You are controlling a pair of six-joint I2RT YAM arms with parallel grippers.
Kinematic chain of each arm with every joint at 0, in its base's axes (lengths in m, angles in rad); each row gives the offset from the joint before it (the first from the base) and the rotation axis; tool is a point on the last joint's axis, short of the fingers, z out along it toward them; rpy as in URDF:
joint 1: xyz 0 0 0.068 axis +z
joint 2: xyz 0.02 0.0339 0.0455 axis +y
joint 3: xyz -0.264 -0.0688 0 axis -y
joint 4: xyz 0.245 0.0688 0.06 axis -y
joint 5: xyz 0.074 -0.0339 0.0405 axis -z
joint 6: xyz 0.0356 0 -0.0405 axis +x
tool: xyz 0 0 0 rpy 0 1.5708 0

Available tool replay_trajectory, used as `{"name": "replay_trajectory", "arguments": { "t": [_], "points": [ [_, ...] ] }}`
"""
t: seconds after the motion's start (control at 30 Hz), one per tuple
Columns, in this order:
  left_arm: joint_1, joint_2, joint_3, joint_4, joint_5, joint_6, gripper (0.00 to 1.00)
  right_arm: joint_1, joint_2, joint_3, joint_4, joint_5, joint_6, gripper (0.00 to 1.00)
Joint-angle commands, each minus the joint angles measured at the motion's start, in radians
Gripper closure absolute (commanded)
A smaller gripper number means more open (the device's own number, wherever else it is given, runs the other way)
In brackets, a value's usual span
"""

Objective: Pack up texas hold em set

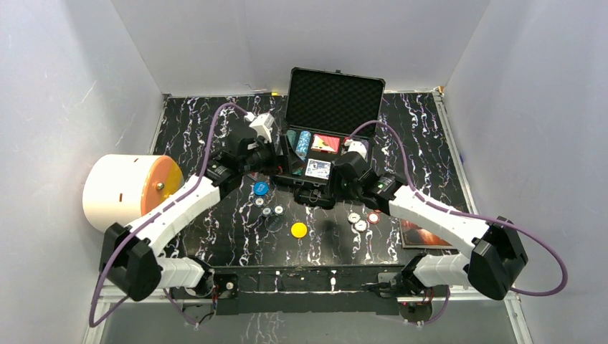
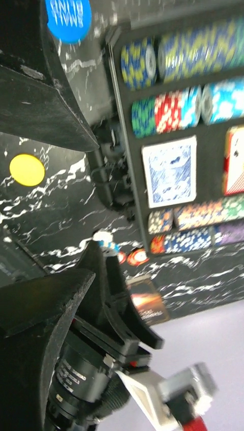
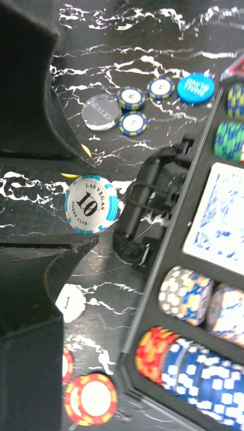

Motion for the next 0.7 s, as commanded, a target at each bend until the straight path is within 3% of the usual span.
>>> {"name": "replay_trajectory", "arguments": {
  "t": [0.0, 0.17, 0.43, 0.67],
  "points": [
    [0.016, 0.076, 0.047, 0.056, 0.333, -0.04, 0.18, -0.01, -0.035, 0.06, 0.145, -0.047, -0.155, 0.55],
    [0.021, 0.176, 0.069, 0.09, 0.529, -0.094, 0.26, -0.012, -0.044, 0.075, 0.209, -0.091, -0.253, 0.55],
    [0.035, 0.241, 0.079, 0.132, 0.59, -0.156, 0.37, -0.012, -0.044, 0.079, 0.268, -0.197, -0.354, 0.54],
    [0.045, 0.28, 0.084, 0.143, 0.638, -0.164, 0.52, -0.012, -0.028, 0.084, 0.293, -0.231, -0.404, 0.54]
  ]
}}
